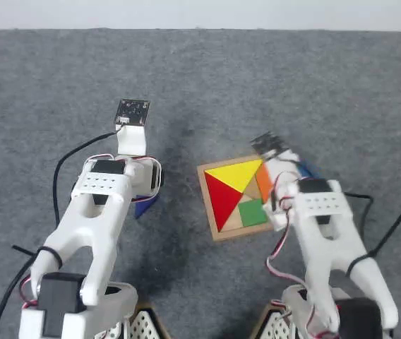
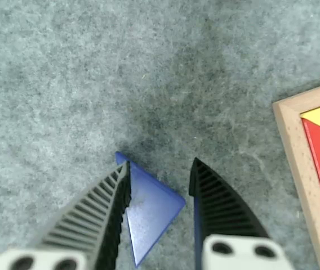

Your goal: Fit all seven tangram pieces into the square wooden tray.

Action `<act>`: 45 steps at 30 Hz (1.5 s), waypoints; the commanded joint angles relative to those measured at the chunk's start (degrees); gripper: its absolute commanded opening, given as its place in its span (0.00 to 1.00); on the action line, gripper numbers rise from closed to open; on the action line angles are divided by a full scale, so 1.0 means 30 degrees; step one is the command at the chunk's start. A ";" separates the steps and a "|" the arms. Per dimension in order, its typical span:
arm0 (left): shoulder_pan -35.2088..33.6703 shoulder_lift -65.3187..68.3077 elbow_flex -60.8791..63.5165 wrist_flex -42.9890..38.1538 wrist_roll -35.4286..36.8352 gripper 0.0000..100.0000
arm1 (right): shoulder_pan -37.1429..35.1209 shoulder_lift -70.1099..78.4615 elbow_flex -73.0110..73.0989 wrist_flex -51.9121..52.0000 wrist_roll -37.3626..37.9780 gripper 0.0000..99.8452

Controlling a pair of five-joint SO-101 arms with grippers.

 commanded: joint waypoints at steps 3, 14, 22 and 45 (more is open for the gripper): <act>0.0059 -0.0967 -0.0103 -0.0322 0.0059 0.17 | -0.0249 0.1538 -0.1201 -0.0777 -0.0176 0.25; 0.0059 -0.0967 -0.0103 -0.0381 0.0059 0.17 | -0.2505 0.1714 -0.1143 -0.0689 -0.1260 0.25; 0.0059 -0.0967 -0.0103 -0.0381 0.0059 0.17 | -0.3004 0.1773 -0.1670 -0.1333 -0.1700 0.25; 0.0059 -0.0967 -0.0103 -0.0352 0.0029 0.17 | -0.7223 -0.0571 -0.0821 -0.0571 -0.3311 0.25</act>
